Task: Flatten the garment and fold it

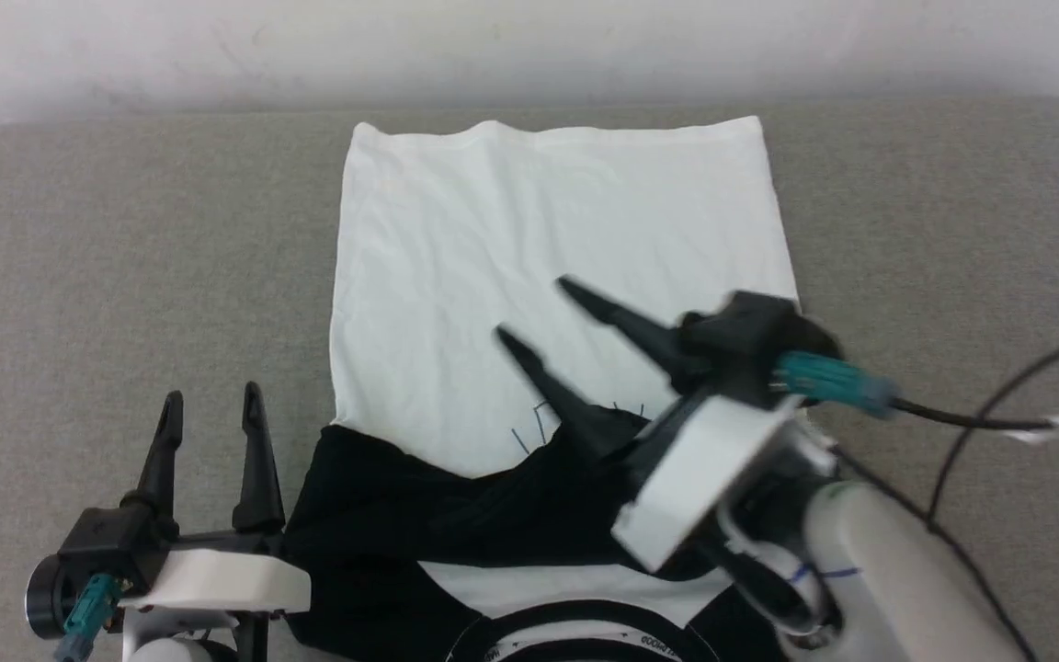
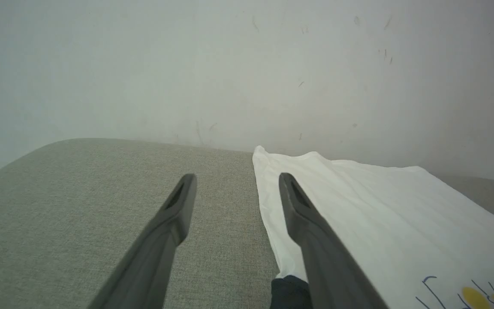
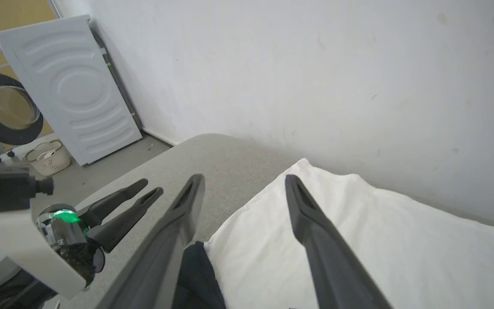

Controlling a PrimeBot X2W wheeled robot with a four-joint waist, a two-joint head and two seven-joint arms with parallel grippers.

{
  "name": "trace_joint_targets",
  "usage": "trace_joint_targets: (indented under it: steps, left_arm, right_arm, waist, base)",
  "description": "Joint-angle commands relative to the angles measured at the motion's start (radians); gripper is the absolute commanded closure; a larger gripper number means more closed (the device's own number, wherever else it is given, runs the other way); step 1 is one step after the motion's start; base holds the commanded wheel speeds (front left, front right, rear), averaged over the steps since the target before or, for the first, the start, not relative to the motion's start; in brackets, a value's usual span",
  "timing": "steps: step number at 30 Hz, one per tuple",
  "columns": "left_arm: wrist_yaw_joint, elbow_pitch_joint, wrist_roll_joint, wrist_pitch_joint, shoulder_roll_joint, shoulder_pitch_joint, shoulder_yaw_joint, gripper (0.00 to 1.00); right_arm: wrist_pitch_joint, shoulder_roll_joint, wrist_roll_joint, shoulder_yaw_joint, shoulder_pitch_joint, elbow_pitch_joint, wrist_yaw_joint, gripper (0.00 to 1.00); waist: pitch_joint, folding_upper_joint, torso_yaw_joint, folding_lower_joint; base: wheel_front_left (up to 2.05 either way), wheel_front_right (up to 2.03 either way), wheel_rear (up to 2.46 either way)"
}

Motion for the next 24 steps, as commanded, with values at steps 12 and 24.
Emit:
trace_joint_targets:
  steps: [12,24]
  left_arm:
    - [-0.058,0.010,0.040,0.091,0.092,-0.167,-0.062,0.00]
    - [-0.095,0.139,-0.006,0.416,0.236,-0.615,-0.113,0.00]
  right_arm:
    - [-0.188,0.002,-0.231,-0.439,0.209,-0.093,-0.001,0.00]
    - [-0.285,0.003,-0.209,-0.523,0.190,-0.046,-0.001,0.00]
  waist:
    - [0.032,-0.0001,-0.085,0.0000]
    - [0.233,-0.0001,-0.180,0.0000]
  base:
    - [0.00,0.00,0.00]
    - [0.00,0.00,0.00]
